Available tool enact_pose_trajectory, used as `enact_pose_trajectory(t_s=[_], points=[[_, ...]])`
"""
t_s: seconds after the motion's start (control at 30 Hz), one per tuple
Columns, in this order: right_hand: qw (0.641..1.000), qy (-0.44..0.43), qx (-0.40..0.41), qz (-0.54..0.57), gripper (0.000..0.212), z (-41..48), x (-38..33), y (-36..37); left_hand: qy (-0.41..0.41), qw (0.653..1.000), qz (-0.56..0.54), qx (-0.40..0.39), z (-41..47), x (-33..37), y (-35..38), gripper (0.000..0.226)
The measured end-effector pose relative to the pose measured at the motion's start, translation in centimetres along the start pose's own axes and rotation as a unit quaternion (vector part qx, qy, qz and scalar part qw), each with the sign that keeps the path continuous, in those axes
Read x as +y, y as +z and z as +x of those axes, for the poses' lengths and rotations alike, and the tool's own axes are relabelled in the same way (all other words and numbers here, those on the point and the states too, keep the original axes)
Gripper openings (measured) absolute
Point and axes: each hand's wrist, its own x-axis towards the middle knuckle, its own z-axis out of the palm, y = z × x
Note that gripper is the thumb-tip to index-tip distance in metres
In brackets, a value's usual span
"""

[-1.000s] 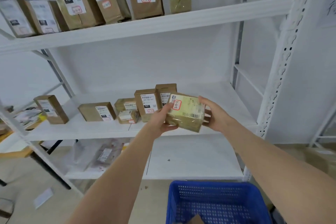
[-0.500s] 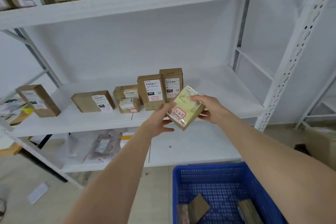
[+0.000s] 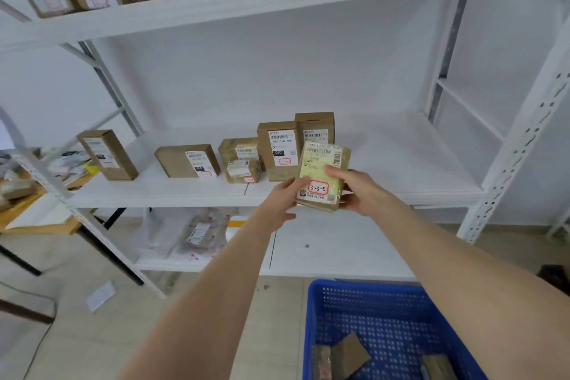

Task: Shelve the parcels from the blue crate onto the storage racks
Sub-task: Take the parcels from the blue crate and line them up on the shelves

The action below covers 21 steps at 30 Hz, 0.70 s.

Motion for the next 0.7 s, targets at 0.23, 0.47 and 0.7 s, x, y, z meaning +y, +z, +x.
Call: enact_pose_trajectory(t_s=[0.23,0.47,0.7], points=[[1.000,0.006,0.001,-0.013,0.042,0.1,0.8,-0.2,0.039,0.999,0.013,0.034,-0.4,-0.4,0.6,0.039],[1.000,-0.001,0.012,-0.021,0.041,0.4,0.4,0.5,0.055,0.998,0.011,0.016,0.3,-0.3,-0.5,0.032],[0.999,-0.018,0.041,-0.008,0.042,2.4,0.8,4.0,0.063,0.998,0.009,-0.016,2.4,0.1,-4.5,0.029]])
